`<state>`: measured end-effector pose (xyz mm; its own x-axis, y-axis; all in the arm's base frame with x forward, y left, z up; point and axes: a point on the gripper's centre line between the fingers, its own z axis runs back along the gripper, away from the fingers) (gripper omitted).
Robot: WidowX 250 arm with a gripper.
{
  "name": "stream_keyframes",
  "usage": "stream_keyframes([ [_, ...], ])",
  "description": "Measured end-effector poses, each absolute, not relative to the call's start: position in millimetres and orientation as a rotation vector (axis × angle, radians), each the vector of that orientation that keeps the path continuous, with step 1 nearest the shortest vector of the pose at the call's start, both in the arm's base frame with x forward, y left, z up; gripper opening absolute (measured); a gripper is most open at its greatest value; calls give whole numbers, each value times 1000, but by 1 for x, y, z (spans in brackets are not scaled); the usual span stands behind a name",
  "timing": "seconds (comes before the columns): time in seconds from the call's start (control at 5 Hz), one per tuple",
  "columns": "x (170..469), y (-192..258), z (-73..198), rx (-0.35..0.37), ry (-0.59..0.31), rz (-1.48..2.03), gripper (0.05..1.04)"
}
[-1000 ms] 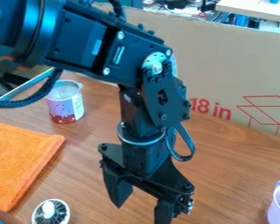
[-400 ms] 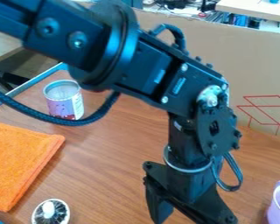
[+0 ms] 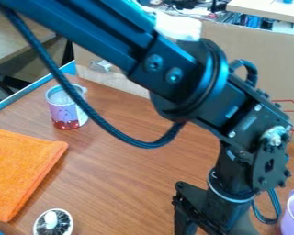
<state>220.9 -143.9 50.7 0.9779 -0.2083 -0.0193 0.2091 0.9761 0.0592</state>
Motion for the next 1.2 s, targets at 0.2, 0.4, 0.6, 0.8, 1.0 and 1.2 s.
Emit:
stream_keyframes([
  [0.2,223,-144,41,88,36,-211,999],
  [0.4,224,-144,35,107,64,-196,999],
  [0.6,222,-142,27,128,100,-197,999],
  [0.8,222,-143,25,118,100,-198,950],
  [1.0,218,-140,23,107,113,-194,694],
  [1.2,222,-132,37,73,100,-148,673],
])
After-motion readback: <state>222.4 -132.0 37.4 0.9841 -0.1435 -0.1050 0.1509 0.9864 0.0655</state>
